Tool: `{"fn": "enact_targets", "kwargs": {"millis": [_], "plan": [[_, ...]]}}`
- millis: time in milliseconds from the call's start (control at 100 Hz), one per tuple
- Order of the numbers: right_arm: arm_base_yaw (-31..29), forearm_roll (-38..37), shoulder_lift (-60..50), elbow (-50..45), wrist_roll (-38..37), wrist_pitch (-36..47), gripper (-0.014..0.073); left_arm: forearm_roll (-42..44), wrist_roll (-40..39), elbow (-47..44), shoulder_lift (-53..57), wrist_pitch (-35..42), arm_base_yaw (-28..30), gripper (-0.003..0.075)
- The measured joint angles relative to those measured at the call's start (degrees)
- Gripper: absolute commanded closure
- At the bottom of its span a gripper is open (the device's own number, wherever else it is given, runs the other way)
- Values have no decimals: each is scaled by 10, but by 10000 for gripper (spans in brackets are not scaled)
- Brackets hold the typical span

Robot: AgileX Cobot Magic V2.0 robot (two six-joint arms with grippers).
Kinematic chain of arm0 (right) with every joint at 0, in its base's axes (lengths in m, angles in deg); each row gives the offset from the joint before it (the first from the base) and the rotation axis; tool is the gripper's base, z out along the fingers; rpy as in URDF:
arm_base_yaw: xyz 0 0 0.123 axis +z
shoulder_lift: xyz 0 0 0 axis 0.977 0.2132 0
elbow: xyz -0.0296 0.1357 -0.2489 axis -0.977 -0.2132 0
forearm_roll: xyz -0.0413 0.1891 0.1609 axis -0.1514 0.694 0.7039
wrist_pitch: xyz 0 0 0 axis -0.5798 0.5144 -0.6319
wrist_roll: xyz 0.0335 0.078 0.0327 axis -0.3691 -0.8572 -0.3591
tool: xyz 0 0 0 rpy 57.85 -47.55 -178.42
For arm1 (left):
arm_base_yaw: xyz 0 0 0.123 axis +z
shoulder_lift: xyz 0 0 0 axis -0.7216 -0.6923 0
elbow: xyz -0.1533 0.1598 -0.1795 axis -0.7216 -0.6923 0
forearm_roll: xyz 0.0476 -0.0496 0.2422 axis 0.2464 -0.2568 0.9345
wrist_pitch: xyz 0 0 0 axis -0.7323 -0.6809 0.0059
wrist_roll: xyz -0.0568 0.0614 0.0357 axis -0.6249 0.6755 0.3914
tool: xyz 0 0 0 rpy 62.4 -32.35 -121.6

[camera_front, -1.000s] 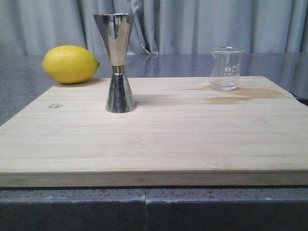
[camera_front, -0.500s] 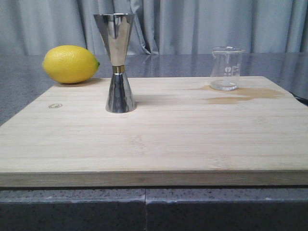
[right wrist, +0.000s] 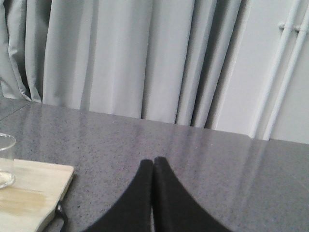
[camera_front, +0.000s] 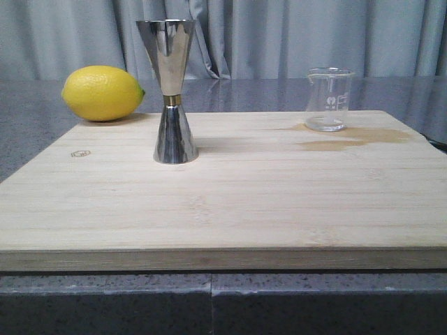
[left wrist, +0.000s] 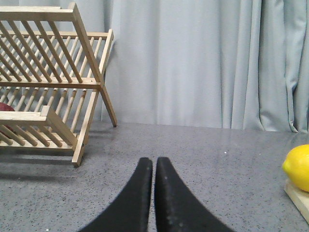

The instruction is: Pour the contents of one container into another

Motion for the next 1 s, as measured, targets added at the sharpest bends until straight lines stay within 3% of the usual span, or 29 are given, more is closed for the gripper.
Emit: {"fn": "enact_targets", "kwargs": {"millis": [70,260,400,500,640,790,1000], "plan": [[0,89,0,0,82,-15,666,0,0,0,0,0,0,739],[0,376,0,0,394,-32,665,0,0,0,0,0,0,739],[-14,513,0,-23,519,7,666,0,0,0,0,0,0,739],[-45,568,0,-57,541,62,665,0,0,0,0,0,0,739],[-72,589,-22,-85,547,85,666,0,0,0,0,0,0,739],[-80,590,-55,-114,540,95,665,0,0,0,0,0,0,739],[-81,550,-63,-141,463,96,666,0,0,0,0,0,0,739]]}}
